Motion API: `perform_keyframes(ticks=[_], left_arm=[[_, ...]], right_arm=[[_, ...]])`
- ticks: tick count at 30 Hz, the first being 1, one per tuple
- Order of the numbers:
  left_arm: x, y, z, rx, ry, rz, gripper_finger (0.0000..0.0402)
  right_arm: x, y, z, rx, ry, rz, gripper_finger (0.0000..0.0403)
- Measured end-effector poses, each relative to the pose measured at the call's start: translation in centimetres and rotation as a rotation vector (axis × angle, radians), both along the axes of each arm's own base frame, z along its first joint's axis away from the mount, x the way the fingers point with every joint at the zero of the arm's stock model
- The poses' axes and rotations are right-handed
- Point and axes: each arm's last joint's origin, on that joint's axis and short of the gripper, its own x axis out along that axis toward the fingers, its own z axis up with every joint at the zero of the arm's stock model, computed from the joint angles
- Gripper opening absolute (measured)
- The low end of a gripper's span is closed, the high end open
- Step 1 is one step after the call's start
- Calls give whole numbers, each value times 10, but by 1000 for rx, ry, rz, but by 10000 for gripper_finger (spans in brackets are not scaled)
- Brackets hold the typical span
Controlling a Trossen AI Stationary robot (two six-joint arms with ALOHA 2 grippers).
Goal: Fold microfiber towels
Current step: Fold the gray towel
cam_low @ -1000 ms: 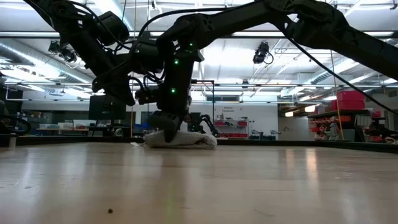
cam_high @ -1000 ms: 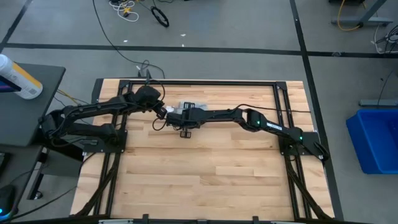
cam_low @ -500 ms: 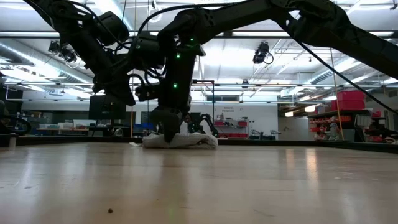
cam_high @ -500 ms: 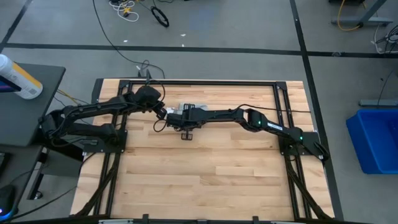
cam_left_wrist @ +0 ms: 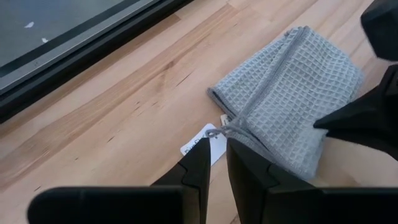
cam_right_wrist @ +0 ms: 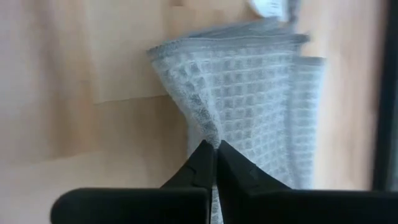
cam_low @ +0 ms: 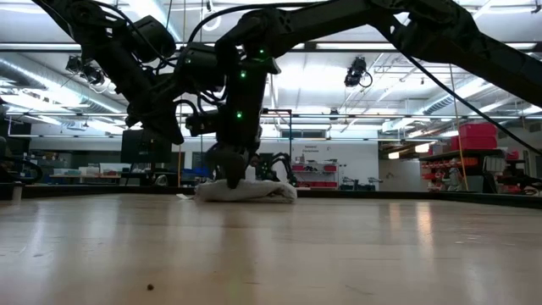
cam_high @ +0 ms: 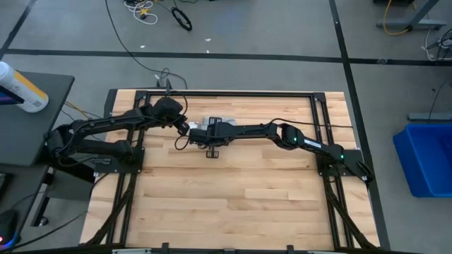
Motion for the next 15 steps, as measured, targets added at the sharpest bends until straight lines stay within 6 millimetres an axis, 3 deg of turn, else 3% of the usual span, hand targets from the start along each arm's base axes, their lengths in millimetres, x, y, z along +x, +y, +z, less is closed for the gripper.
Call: perform_keyframes(ticks=[15], left_arm=[[1, 0, 0, -15, -18, 6, 58]], right_arm=[[-3, -4, 13, -133, -78, -172, 2]])
